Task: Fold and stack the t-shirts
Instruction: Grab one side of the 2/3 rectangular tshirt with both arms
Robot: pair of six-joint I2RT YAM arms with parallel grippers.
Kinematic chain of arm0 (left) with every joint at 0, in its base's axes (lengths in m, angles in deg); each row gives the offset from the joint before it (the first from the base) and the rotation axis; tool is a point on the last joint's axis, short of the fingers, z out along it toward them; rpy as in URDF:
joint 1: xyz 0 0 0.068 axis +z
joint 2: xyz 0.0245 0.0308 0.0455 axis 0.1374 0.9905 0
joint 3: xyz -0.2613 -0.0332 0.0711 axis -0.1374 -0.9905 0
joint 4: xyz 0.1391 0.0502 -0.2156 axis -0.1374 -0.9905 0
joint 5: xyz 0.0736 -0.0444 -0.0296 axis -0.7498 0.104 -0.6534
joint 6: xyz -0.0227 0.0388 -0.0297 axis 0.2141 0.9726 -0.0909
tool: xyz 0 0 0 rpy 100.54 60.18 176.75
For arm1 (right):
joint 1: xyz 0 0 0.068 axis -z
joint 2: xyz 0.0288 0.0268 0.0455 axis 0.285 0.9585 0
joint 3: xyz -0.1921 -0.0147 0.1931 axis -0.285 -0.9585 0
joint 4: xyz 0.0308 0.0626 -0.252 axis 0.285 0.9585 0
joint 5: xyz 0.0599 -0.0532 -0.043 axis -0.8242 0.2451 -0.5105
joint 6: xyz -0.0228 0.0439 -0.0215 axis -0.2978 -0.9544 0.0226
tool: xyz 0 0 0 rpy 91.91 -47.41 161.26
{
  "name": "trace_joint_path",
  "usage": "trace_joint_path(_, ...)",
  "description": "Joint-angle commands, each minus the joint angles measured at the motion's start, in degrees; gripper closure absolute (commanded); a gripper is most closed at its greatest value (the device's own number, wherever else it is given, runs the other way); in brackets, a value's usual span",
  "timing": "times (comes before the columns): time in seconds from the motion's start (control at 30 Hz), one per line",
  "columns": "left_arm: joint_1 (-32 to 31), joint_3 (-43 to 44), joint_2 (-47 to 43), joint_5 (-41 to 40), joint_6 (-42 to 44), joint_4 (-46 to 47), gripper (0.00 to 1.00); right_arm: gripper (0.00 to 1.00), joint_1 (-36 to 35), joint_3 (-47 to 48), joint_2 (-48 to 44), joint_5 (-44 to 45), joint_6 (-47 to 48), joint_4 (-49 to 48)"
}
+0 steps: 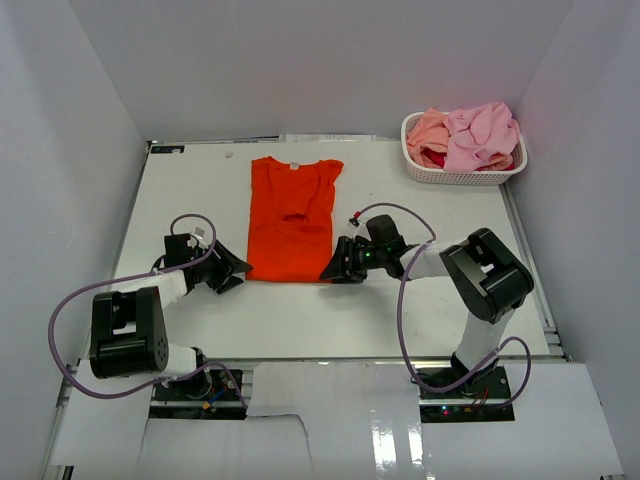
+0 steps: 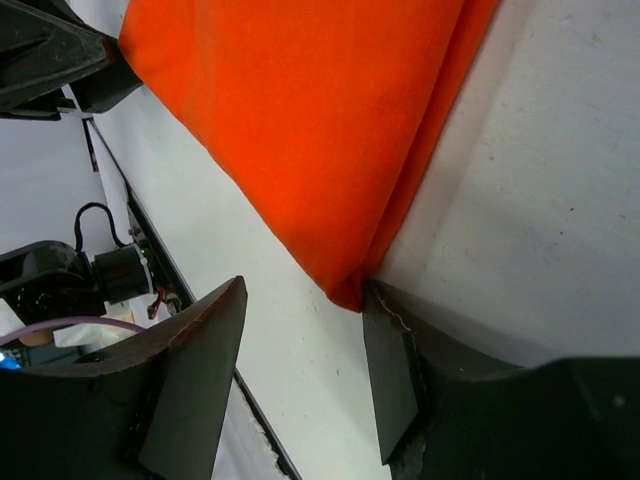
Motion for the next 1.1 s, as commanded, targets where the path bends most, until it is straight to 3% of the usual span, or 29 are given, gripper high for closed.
trace_joint_path(0.0,0.20,-1.12,1.03,-5.92,2.24,-2.85,0.37,0.43,-0.26,-0.55,2.00,3.39,-0.48,-1.11)
trace_joint_path(0.1,0.20,-1.12,1.03,-6.10,2.33,-2.94,0.37,0.52,-0.26,-0.37,2.44,3.92,-0.57,-1.11)
trace_joint_path(0.23,0.20,-1.12,1.29,-6.19,2.33,-2.85,0.37,0.77,-0.35,-0.02,3.06,3.57,-0.48,-0.94)
trace_joint_path(0.3,0.20,-1.03,1.29,-6.36,2.33,-2.85,0.37,0.79,-0.26,-0.11,3.06,3.66,-0.39,-0.67)
trace_joint_path(0.43,0.20,-0.94,1.29,-6.63,2.41,-2.85,0.37,0.92,-0.35,0.15,3.24,3.84,0.13,-0.06)
trace_joint_path(0.5,0.20,-1.03,1.29,-6.89,2.42,-2.76,0.37,0.92,-0.26,0.42,3.32,3.66,0.14,0.03)
trace_joint_path(0.73,0.20,-1.12,2.96,-6.45,2.50,-1.88,0.60,0.92,-0.26,0.94,3.41,3.66,0.57,0.56)
trace_joint_path(1.07,0.20,-1.03,5.68,-3.46,2.59,-0.65,0.54,0.92,-0.26,1.56,4.20,3.31,1.10,1.17)
